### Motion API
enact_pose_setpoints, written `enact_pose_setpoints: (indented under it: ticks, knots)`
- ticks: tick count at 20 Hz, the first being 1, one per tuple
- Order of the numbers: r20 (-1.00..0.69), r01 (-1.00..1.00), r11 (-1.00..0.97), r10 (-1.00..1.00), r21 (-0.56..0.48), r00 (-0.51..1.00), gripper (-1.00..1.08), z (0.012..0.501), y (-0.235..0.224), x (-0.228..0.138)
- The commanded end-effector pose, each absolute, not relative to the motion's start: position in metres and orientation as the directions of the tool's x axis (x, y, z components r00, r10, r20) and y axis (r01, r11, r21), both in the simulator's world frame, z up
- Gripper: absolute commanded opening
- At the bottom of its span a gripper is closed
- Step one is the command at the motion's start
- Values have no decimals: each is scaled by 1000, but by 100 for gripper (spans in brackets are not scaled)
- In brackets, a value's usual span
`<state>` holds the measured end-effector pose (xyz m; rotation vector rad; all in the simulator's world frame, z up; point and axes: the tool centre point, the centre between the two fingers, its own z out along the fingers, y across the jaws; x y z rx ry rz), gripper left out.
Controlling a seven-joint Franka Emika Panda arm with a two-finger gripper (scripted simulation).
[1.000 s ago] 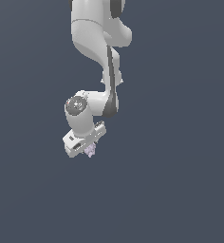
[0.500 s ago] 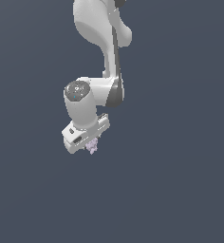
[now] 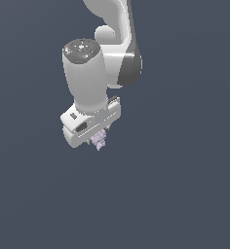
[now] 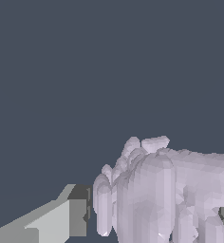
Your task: Pick up the object and move it to a goal position.
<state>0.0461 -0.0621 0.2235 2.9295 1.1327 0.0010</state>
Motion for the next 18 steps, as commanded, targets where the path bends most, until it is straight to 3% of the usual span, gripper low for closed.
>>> enact_pose_setpoints:
  ticks: [1,18]
  knots:
    - [0,673,-740,673,0,740,-100,252,-54,50]
    - [0,672,-740,672,0,740,-100,398,-12,77]
